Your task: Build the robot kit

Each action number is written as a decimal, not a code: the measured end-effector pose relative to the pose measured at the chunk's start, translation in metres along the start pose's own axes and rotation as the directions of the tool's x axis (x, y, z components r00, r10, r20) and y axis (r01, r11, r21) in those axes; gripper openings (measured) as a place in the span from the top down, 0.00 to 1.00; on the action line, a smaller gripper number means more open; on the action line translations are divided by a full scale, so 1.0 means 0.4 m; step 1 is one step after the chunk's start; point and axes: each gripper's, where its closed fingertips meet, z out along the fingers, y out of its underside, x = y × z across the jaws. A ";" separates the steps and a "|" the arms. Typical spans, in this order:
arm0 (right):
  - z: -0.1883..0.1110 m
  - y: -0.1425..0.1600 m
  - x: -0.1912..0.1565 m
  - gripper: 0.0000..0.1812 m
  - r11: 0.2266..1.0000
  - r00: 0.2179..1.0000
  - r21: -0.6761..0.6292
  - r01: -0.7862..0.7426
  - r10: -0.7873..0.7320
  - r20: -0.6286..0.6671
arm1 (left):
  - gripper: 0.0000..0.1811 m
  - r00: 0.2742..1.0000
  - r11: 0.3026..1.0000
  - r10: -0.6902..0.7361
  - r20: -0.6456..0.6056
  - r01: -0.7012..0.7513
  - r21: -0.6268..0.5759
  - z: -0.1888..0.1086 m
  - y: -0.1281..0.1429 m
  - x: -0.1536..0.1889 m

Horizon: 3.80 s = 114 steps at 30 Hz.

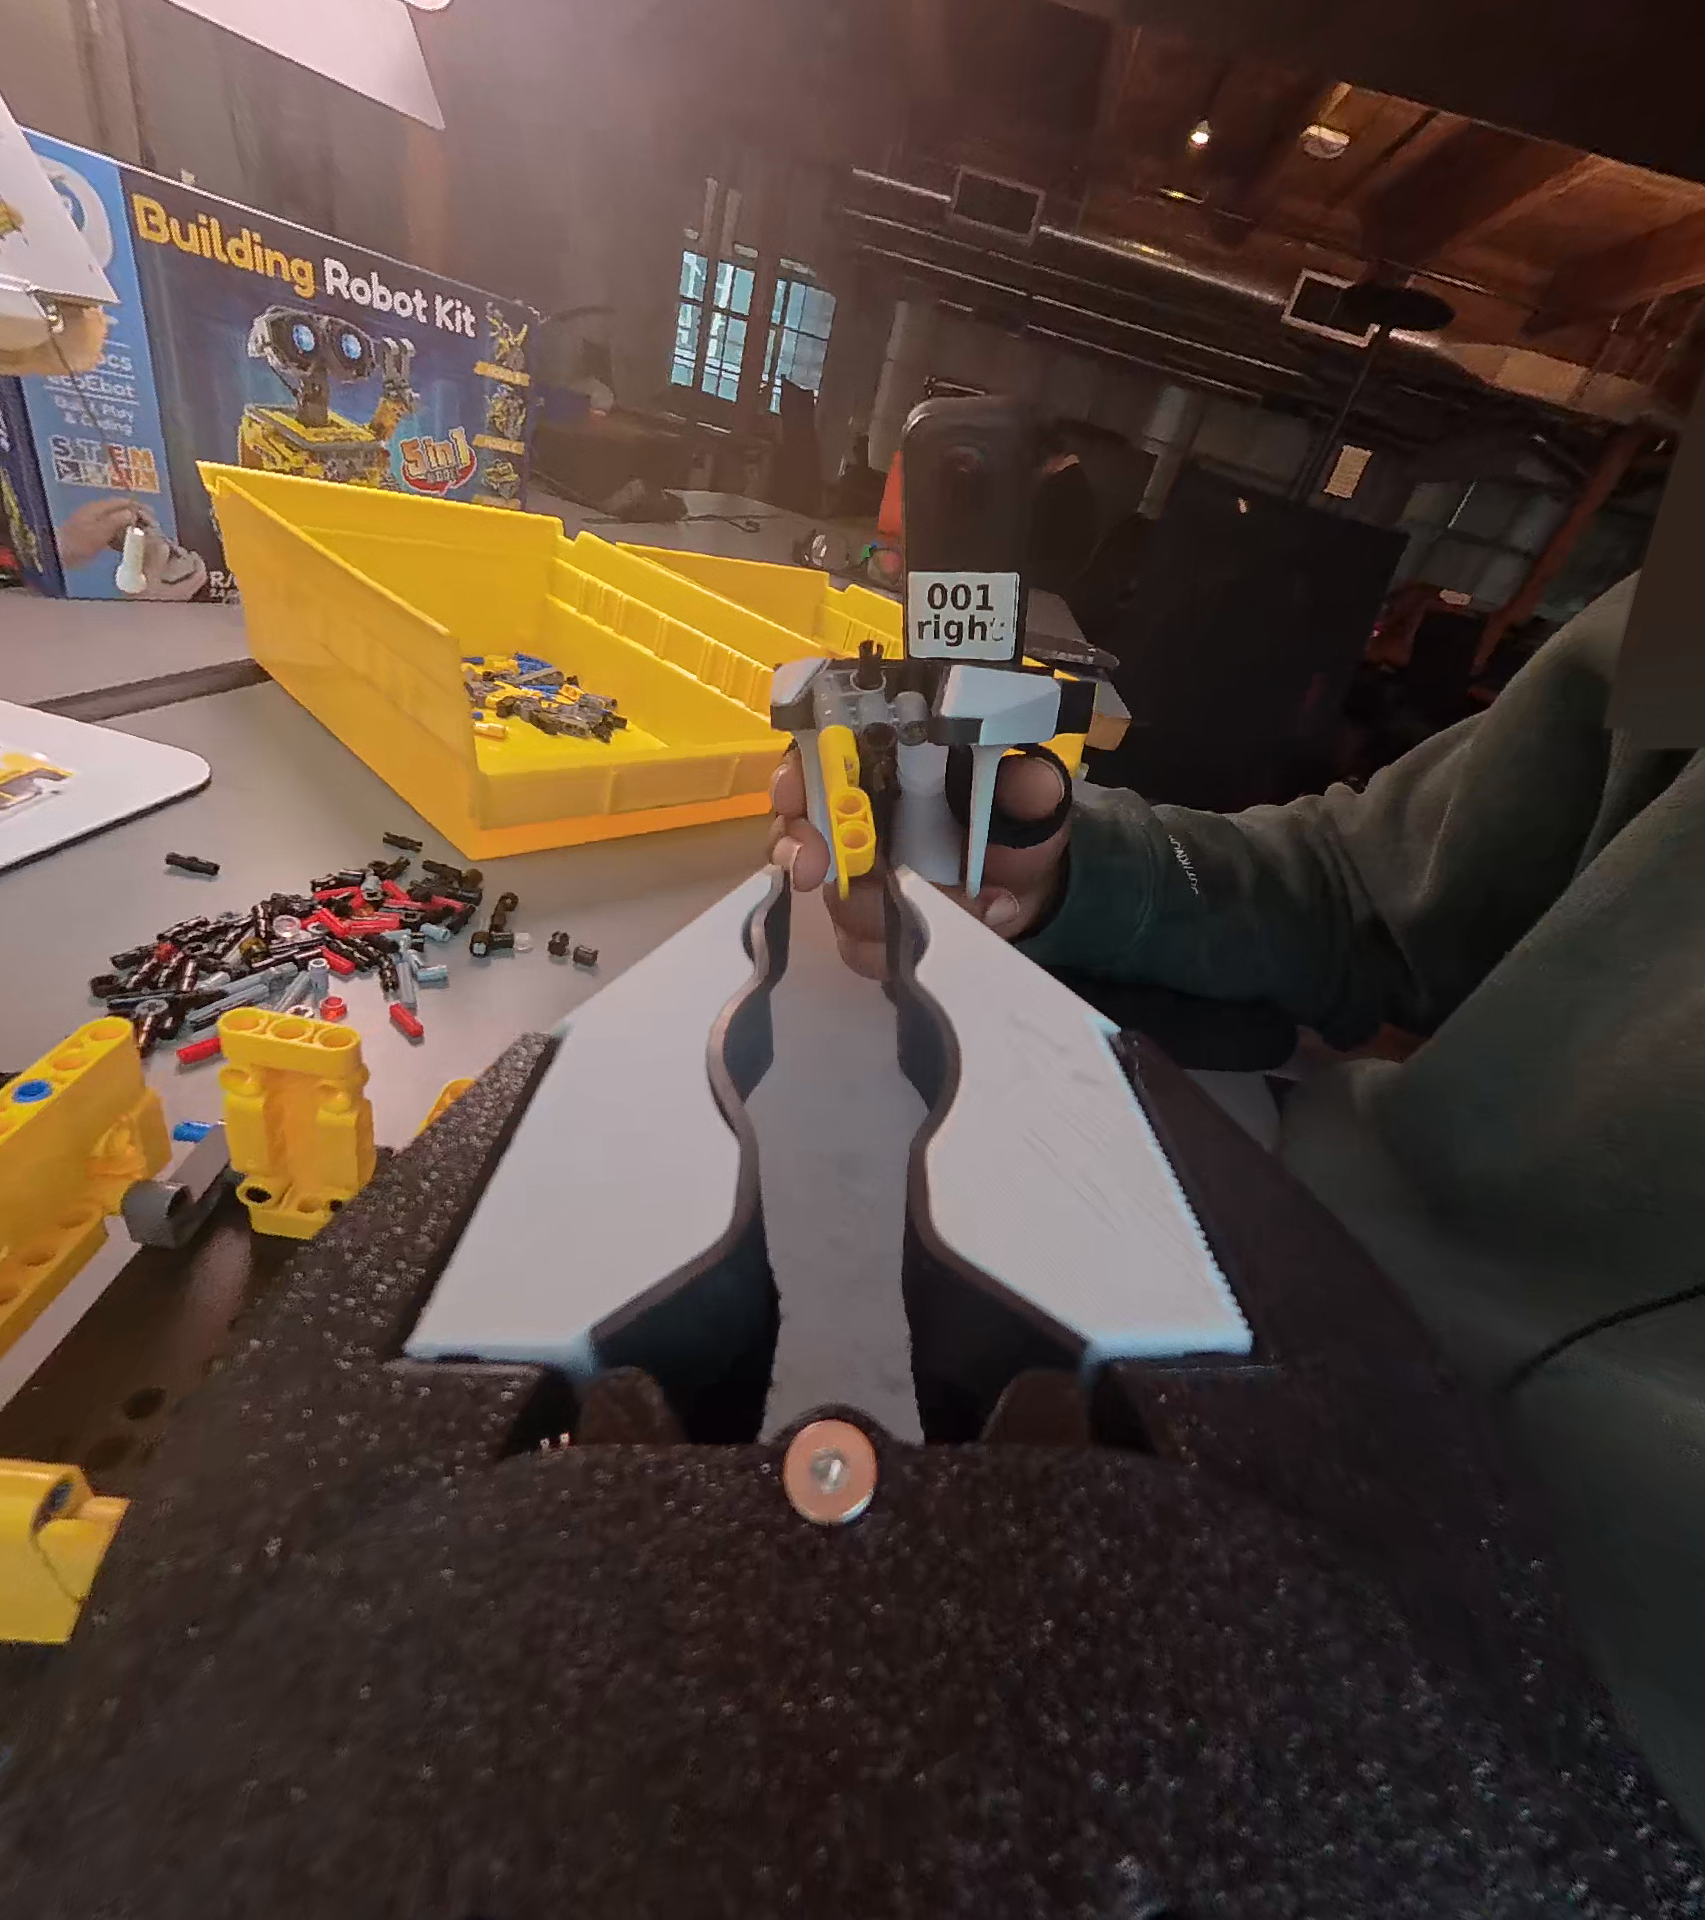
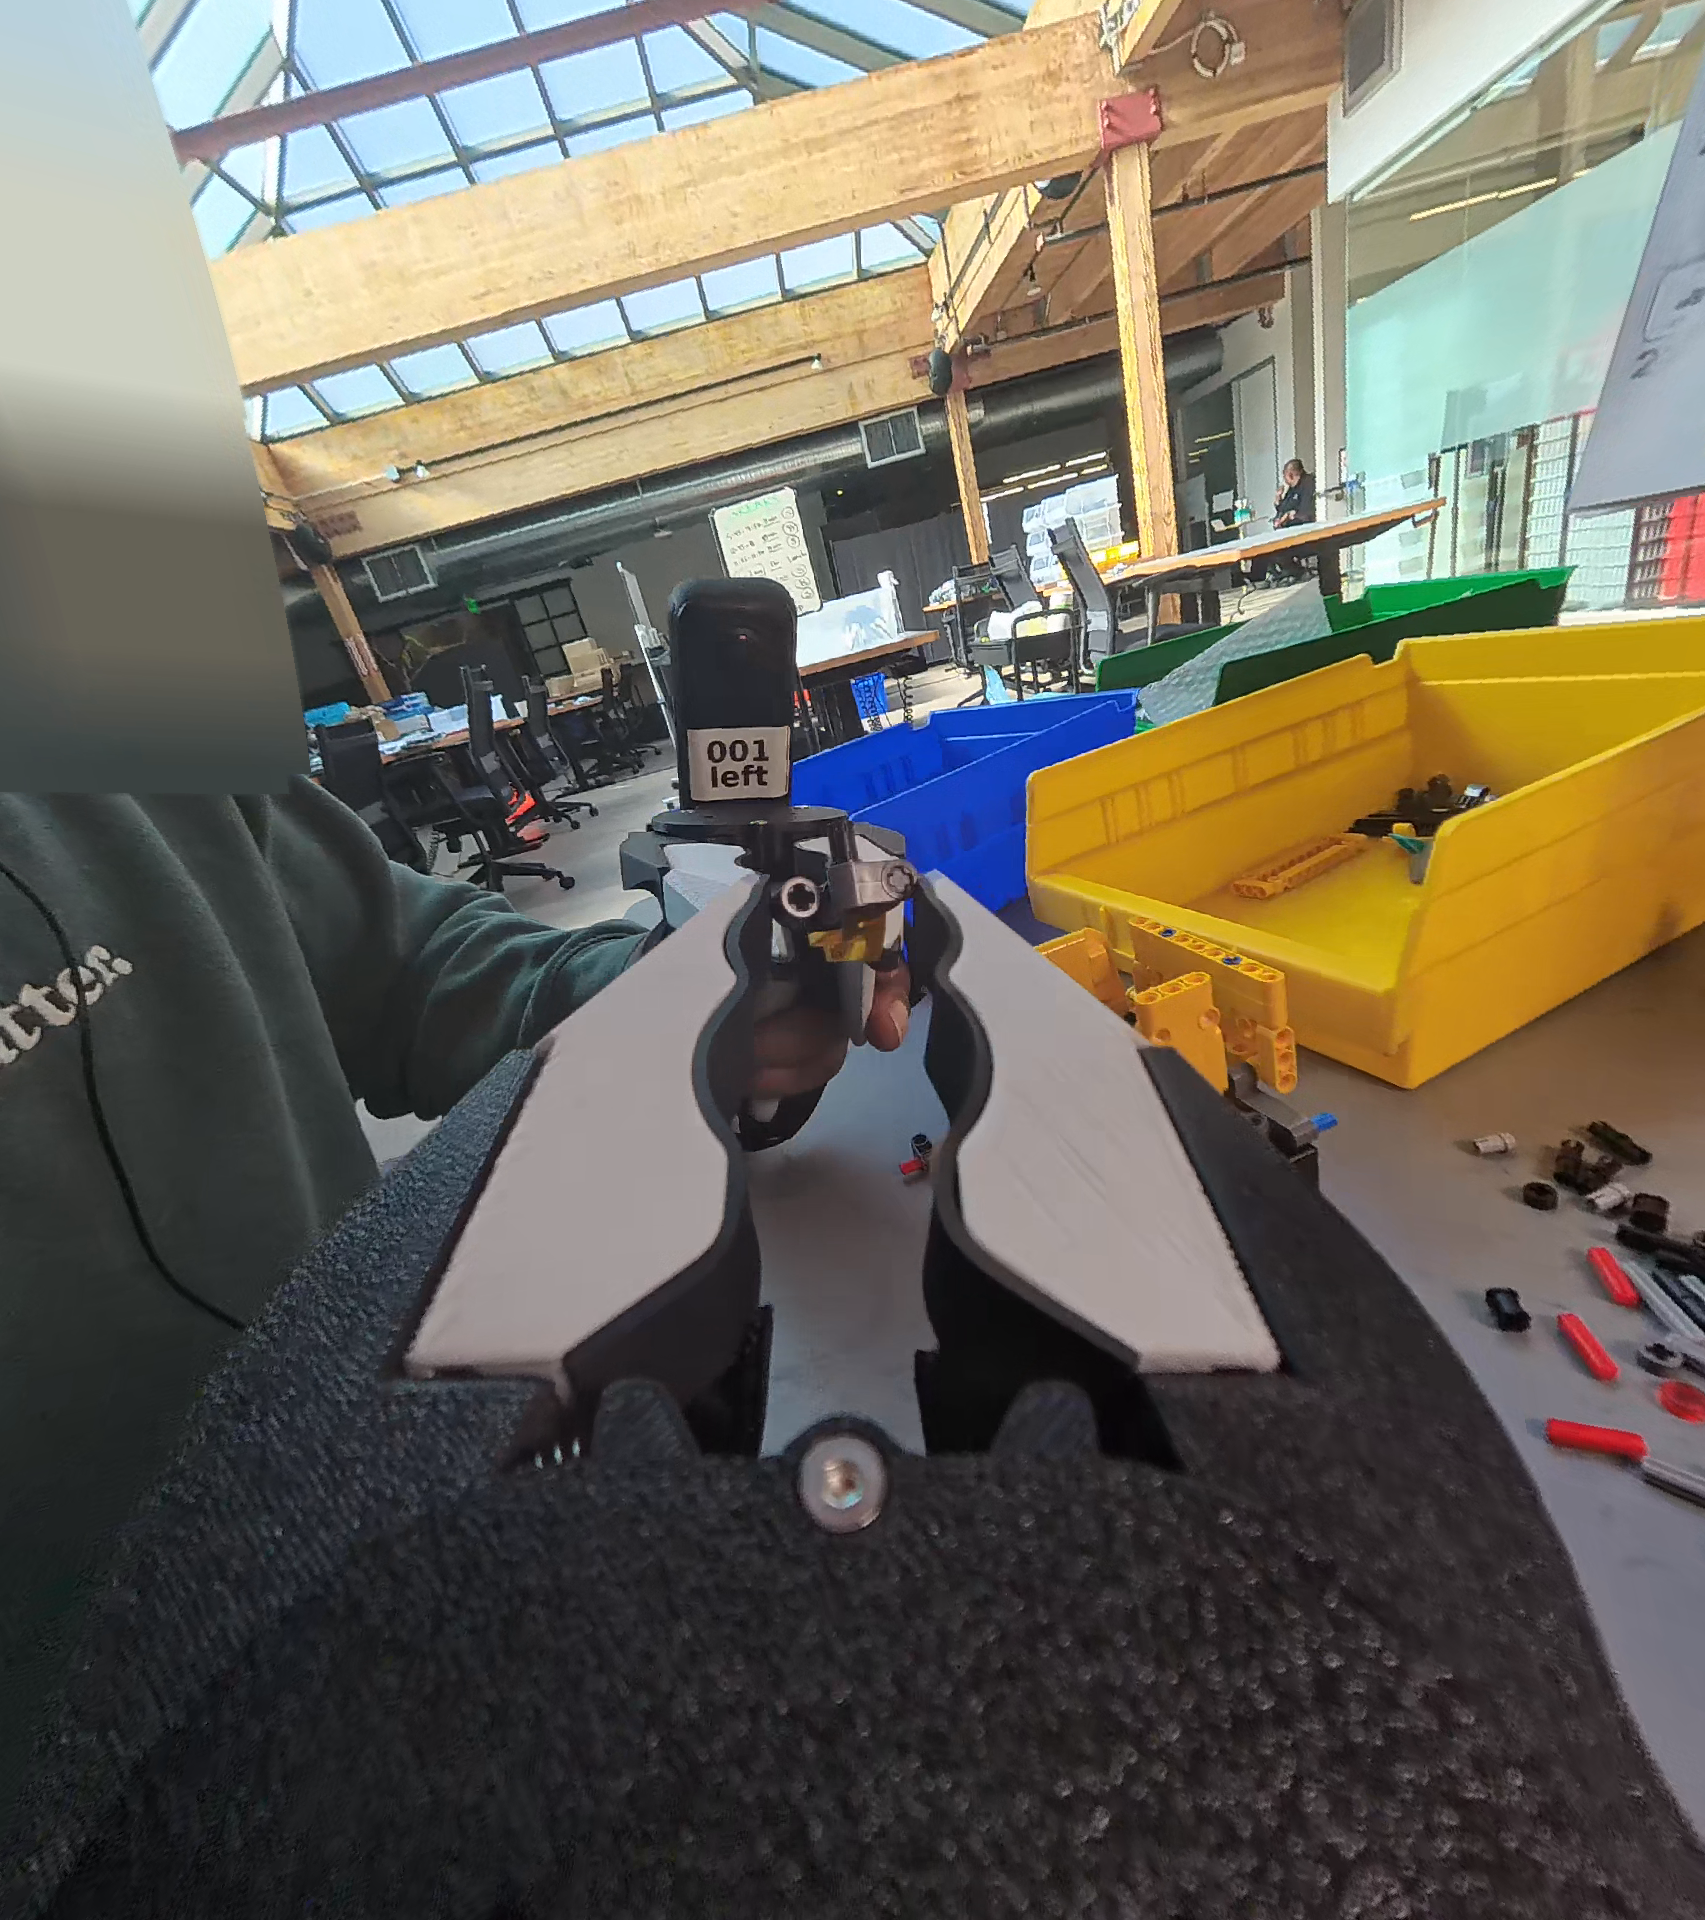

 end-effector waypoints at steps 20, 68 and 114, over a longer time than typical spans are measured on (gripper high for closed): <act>-0.201 0.180 0.232 0.87 0.739 0.888 -0.672 0.051 -0.341 -0.308 | 0.97 0.974 0.994 -0.005 0.227 0.030 -0.106 -0.058 0.018 -0.137; -0.114 0.346 0.090 0.96 0.502 0.949 -0.861 0.080 -0.302 -0.088 | 0.97 0.952 0.991 0.116 0.283 -0.094 -0.092 -0.081 -0.007 -0.145; -0.139 0.356 0.046 0.96 0.512 0.944 -0.815 0.273 -0.305 0.125 | 0.97 0.976 0.989 0.053 0.213 -0.021 -0.150 -0.050 0.041 -0.123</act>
